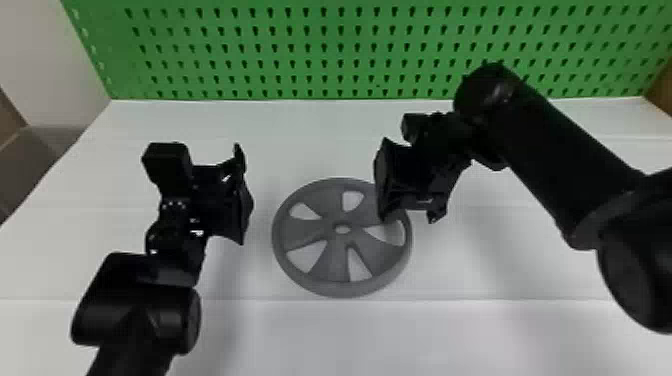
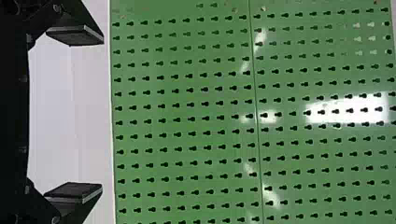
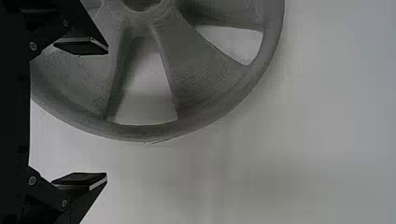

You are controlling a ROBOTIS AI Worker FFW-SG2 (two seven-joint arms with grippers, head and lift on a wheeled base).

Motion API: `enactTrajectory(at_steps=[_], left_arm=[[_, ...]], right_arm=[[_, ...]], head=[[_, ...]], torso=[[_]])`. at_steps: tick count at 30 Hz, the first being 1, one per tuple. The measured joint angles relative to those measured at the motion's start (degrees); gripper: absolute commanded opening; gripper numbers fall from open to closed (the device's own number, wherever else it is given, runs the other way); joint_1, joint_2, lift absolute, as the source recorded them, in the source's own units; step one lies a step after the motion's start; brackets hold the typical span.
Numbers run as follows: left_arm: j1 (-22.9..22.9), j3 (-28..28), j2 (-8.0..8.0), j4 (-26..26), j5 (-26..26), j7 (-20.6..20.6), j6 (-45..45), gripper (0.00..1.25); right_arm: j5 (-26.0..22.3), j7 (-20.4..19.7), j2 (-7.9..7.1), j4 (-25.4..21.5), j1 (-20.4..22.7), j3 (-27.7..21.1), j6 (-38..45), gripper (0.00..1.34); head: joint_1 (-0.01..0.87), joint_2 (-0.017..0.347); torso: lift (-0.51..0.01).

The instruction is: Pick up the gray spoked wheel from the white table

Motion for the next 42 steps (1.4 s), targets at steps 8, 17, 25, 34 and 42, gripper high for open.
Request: enactTrajectory(at_steps=[8,17,25,34,42], left_arm=[[-0.1,-0.2,0.0,0.0,0.4,0.4,0.0,1.08],[-0.2,-0.2,0.0,-0.1,0.8,0.6,-0.4,1.08],[-0.5,-0.3,0.0,-0.2,0.9,0.6,-0.5,1.08],[-0.7,-0.5,0.0,-0.2,1.0,0.6,-0.5,1.08],[-0.7,-0.4,0.0,-0.2,1.1,0.6,-0.6,1.08]], right_arm=[[-0.3,0.0,0.0,-0.1,1.9,-0.1,-1.3,0.99],[1.0,0.0,0.0,-1.1,3.7,-2.1,-2.3,0.97],[2.5,-1.6,0.0,-1.2,4.6,-4.5,-3.9,0.94],[2.5,-2.6,0.0,-1.0,5.3,-4.5,-6.0,0.93],[1.9,-2.6,0.0,-1.0,6.1,-5.0,-6.8,0.92]], head=[[0.773,0.066],[0.773,0.066],[0.773,0.066],[0.773,0.066],[0.773,0.066]], torso=[[-0.081],[-0.081],[-0.081],[-0.081],[-0.081]])
